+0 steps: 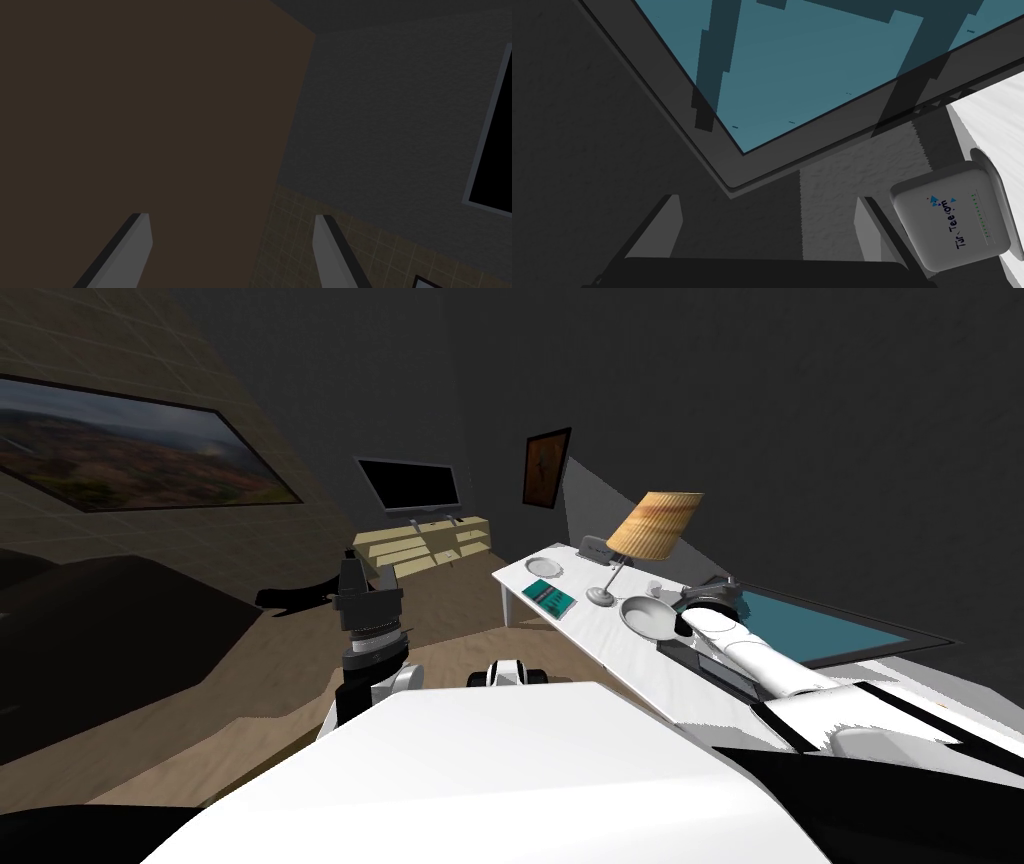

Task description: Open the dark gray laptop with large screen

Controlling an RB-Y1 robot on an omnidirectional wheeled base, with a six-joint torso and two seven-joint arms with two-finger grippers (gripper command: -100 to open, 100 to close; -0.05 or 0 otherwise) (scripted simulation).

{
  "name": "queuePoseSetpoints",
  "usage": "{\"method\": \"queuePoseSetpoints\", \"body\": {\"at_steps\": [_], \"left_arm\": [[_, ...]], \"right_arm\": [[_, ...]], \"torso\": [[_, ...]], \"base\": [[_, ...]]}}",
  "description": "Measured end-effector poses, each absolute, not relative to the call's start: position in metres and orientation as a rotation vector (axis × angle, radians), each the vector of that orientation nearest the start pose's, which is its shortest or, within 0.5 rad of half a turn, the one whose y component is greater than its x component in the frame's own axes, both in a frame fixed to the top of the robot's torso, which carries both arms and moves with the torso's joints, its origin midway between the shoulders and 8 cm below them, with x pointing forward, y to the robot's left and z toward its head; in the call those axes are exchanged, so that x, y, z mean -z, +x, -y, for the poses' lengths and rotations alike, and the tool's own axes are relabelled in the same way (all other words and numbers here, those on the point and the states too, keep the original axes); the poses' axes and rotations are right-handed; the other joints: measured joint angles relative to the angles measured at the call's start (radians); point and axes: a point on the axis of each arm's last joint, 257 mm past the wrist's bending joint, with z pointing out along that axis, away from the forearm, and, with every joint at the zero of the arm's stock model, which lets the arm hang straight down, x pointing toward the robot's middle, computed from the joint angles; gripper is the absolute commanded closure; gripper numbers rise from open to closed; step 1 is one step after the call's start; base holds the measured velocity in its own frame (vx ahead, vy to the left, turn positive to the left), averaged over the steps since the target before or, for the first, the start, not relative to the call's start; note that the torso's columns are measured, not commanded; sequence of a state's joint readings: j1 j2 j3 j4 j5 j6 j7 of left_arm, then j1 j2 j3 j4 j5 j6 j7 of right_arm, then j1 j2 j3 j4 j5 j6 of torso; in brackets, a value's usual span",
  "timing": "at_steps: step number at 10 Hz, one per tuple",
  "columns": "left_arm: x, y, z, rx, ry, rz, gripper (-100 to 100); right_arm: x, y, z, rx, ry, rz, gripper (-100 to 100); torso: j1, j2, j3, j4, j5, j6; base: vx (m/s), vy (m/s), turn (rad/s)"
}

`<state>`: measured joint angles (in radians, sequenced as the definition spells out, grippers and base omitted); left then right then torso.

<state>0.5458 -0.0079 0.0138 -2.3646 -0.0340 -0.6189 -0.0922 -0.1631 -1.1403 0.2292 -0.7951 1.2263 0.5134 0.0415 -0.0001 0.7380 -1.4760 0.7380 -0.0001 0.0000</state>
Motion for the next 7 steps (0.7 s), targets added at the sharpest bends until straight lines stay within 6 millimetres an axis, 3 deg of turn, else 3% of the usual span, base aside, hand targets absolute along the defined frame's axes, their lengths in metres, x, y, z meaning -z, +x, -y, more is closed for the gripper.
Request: {"method": "queuePoseSetpoints", "body": {"at_steps": [7], "left_arm": [[-0.068, 0.301, -0.275, 1.197, -0.475, -0.534, 0]], "right_arm": [[0.087, 0.405, 0.841, 1.462, -0.125, -1.747, -100]], "torso": [[0.0, 0.0, 0.0, 0.0, 0.0, 0.0]], "base": [[0.011, 0.015, 0.006]]}}
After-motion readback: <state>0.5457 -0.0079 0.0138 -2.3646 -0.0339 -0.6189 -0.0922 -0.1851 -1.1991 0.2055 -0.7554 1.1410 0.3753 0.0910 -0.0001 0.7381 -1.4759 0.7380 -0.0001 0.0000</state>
